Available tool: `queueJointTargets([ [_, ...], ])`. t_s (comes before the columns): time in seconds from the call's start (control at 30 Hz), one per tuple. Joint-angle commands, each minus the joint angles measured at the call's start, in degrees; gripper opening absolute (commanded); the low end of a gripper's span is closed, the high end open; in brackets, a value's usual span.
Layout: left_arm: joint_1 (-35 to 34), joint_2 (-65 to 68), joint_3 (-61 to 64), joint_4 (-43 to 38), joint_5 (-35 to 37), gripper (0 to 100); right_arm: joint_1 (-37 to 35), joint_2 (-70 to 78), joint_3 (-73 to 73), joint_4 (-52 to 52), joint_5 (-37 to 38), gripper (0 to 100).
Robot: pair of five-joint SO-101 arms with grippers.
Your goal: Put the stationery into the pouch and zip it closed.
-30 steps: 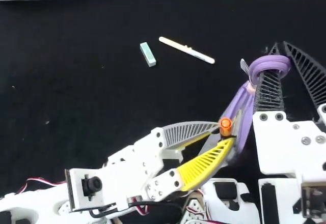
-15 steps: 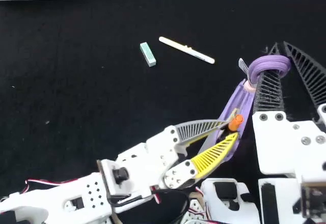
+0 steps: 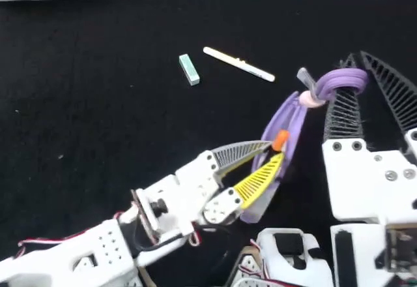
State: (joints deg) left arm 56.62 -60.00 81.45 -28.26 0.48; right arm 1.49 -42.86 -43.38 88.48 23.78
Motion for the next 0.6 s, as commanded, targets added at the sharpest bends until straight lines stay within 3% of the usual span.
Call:
queueJointTargets([
  [0.0,-1.5,0.6,0.9,7.4,4.4,3,0.4,-0.6,0.1,-1.3,-0.3,1.1],
  [0.17,-2.2,0.6,-8.5,16.7,4.7,3,0.4,-0.7,0.0,-1.2,-0.1,1.1],
  [0.37,-0.9,0.6,-29.0,46.5,4.8,23,0.4,-0.7,0.0,-1.2,-0.1,1.1],
  [0.57,-0.4,0.6,-46.8,66.0,5.2,24,0.4,-0.7,0.0,-1.2,-0.1,1.1],
])
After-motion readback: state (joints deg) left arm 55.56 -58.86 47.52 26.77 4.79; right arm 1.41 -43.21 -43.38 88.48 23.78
